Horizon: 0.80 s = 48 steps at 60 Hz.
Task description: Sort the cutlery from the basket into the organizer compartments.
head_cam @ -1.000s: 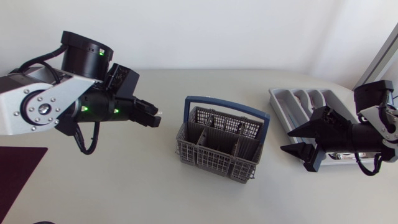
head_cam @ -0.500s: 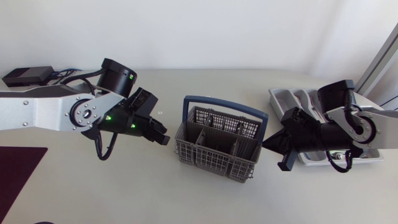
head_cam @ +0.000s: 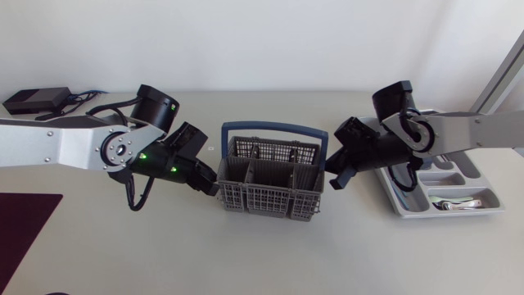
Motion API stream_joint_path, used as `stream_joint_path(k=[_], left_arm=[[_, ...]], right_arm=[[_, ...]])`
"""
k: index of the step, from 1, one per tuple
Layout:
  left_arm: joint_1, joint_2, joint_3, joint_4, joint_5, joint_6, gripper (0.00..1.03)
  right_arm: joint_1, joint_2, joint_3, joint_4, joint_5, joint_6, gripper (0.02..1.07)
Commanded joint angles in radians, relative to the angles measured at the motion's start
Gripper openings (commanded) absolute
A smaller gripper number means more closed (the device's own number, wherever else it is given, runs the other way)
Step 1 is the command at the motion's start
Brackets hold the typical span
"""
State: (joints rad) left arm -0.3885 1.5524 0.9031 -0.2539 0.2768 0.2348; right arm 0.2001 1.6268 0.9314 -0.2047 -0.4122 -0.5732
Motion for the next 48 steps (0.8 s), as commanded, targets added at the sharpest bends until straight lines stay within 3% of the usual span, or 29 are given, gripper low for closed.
stream_joint_path(k=[1, 24, 48], left_arm=[[0.025, 0.029, -0.007, 0.013, 0.021, 0.029, 0.04], [0.082, 0.100, 0.099, 0.028, 0.035, 0.040, 0.04], [0.120, 0.186, 0.201, 0.035, 0.035, 0.037, 0.04]], right_arm=[[0.035, 0.064, 0.061, 0.022, 0.007, 0.053, 0.08], [0.055, 0.225, 0.254, 0.013, 0.047, 0.098, 0.08], [0.079, 0.232, 0.270, 0.007, 0.070, 0.111, 0.08]])
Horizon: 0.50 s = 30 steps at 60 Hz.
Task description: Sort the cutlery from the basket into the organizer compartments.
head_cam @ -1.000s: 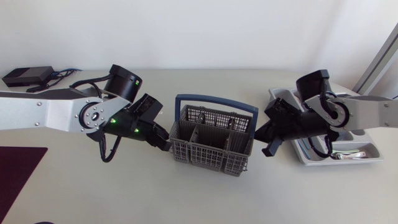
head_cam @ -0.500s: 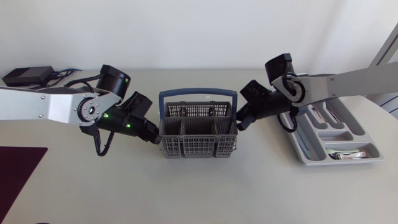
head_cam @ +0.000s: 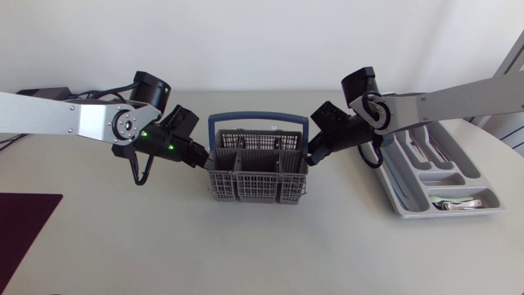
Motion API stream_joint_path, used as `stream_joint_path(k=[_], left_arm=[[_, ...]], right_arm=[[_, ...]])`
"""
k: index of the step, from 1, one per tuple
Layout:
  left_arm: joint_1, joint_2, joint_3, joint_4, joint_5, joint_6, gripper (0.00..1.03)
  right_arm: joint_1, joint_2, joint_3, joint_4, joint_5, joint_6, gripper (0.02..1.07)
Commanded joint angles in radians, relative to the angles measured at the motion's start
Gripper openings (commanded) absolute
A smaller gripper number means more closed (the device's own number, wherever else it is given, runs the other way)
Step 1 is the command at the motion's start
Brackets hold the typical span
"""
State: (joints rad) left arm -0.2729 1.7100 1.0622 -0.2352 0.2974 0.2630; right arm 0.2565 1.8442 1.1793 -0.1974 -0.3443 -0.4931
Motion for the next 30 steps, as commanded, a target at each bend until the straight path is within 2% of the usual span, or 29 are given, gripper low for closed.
stream_joint_path(k=[1, 23, 30], left_arm=[[0.004, 0.030, 0.042, 0.017, 0.014, 0.007, 0.04], [0.012, 0.039, 0.042, 0.022, 0.014, 0.010, 0.04], [0.035, 0.031, 0.030, 0.022, 0.014, 0.010, 0.04]], right_arm=[[0.024, 0.015, 0.023, 0.000, 0.004, 0.033, 0.08], [0.023, 0.046, 0.045, 0.000, 0.033, 0.044, 0.08], [0.018, 0.029, 0.025, 0.000, 0.047, 0.044, 0.08]])
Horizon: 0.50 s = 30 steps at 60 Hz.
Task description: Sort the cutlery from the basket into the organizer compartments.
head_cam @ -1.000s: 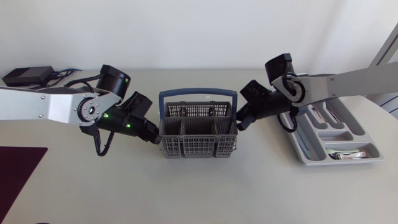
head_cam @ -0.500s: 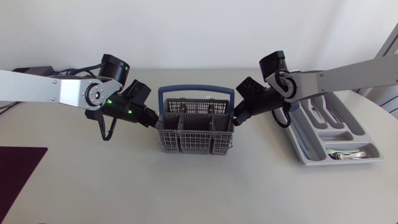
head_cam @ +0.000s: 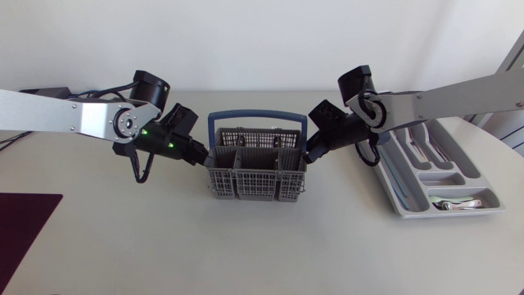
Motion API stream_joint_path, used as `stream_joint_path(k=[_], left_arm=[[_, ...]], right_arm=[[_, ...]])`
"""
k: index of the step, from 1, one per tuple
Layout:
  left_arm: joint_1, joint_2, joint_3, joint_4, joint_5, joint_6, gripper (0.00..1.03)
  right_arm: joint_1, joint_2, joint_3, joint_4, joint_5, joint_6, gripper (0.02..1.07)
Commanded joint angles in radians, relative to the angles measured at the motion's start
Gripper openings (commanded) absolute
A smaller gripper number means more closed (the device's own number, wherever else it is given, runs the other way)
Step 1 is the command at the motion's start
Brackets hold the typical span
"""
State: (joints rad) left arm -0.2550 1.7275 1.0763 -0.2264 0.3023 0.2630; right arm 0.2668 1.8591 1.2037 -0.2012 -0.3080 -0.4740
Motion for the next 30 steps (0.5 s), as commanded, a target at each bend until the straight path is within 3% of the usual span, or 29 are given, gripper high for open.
stream_joint_path(k=[1, 30], left_arm=[[0.019, 0.014, 0.014, 0.013, 0.009, 0.010, 0.04], [0.002, -0.080, -0.070, 0.012, 0.012, 0.010, 0.04]], right_arm=[[0.006, 0.012, -0.003, 0.003, 0.012, 0.023, 0.08], [-0.023, -0.083, -0.101, 0.006, 0.049, 0.020, 0.08]])
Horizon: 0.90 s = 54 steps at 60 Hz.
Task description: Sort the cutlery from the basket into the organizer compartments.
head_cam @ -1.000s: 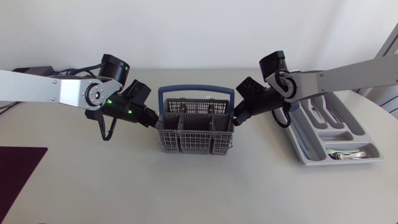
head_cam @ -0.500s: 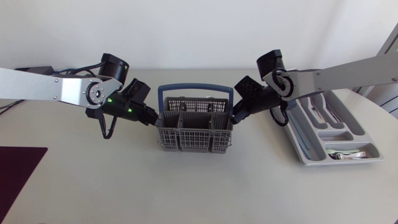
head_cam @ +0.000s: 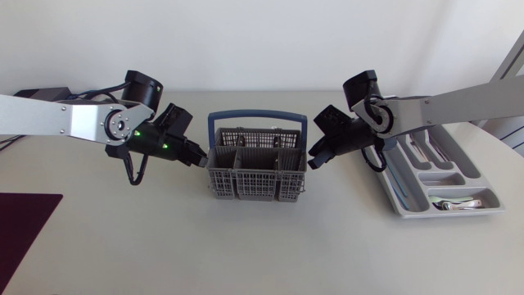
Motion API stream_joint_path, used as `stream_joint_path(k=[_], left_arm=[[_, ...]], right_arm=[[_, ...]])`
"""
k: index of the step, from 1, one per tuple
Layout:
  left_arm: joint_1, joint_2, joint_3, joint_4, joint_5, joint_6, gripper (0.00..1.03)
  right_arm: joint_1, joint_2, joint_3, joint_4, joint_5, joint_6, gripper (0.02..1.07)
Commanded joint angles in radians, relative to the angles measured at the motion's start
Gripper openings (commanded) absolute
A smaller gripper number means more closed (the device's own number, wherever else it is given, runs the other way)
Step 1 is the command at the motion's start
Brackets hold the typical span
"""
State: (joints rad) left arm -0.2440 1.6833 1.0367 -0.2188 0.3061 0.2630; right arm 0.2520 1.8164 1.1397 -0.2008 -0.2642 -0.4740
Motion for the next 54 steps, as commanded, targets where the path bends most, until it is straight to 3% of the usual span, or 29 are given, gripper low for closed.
stream_joint_path(k=[1, 28, 45, 48, 54], left_arm=[[-0.008, -0.043, -0.037, 0.004, 0.008, 0.010, 0.04], [0.061, -0.330, -0.198, 0.004, 0.008, 0.005, 0.04], [0.124, -0.585, -0.300, -0.001, 0.001, -0.011, 0.15], [0.140, -0.629, -0.313, -0.005, 0.001, -0.013, 0.19], [0.161, -0.709, -0.333, -0.028, -0.001, -0.015, 0.34]], right_arm=[[-0.010, -0.046, -0.041, 0.006, 0.006, 0.020, 0.08], [-0.089, -0.289, -0.195, 0.012, 0.068, 0.021, 0.08], [-0.165, -0.500, -0.299, 0.008, 0.103, 0.025, 0.13], [-0.175, -0.536, -0.314, 0.004, 0.102, 0.023, 0.25], [-0.203, -0.601, -0.342, -0.015, 0.102, 0.021, 0.70]])
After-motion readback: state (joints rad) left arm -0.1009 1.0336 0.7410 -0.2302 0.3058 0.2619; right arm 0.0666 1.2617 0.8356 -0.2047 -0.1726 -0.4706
